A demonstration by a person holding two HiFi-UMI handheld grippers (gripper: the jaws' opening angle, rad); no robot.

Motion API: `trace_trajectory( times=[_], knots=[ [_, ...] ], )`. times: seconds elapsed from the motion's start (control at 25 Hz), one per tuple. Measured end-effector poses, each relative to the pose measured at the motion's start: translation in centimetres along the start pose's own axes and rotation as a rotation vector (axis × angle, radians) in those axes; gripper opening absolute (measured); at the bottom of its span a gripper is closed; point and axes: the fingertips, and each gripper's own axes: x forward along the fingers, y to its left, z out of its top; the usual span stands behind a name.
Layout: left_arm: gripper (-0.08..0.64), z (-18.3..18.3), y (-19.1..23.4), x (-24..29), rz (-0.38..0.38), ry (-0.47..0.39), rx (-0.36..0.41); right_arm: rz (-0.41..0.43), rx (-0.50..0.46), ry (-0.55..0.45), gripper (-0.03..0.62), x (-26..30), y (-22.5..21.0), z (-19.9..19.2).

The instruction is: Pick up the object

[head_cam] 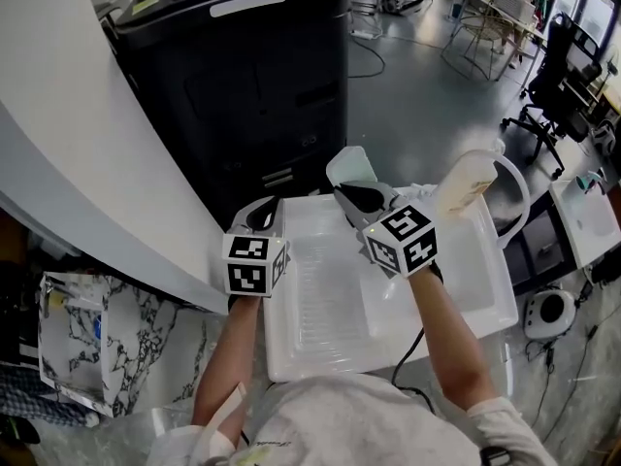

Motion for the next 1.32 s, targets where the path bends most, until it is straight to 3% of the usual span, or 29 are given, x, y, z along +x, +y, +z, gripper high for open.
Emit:
trace_trajectory(
  times=[0.24,0.56,1.32],
  knots=[
    [-0.003,0.5,-0.5,-0.6,0.037,-0.004,0.015,-0.036,0.061,-0.091,0.009,-2.1,-1.0,1.1],
    [-0.003,0.9,-0.3,-1.4,0.092,-0.020,0.024,-0.102,0.152,-0.136,0.009,-3.8,-2.8,0.2],
    [-0.003,1.0,0.2,-1.5,0.110,-0.022,0.025,-0.129,0.182,-0.143,0.009,-4.1,-3.7,-0.7]
  ],
)
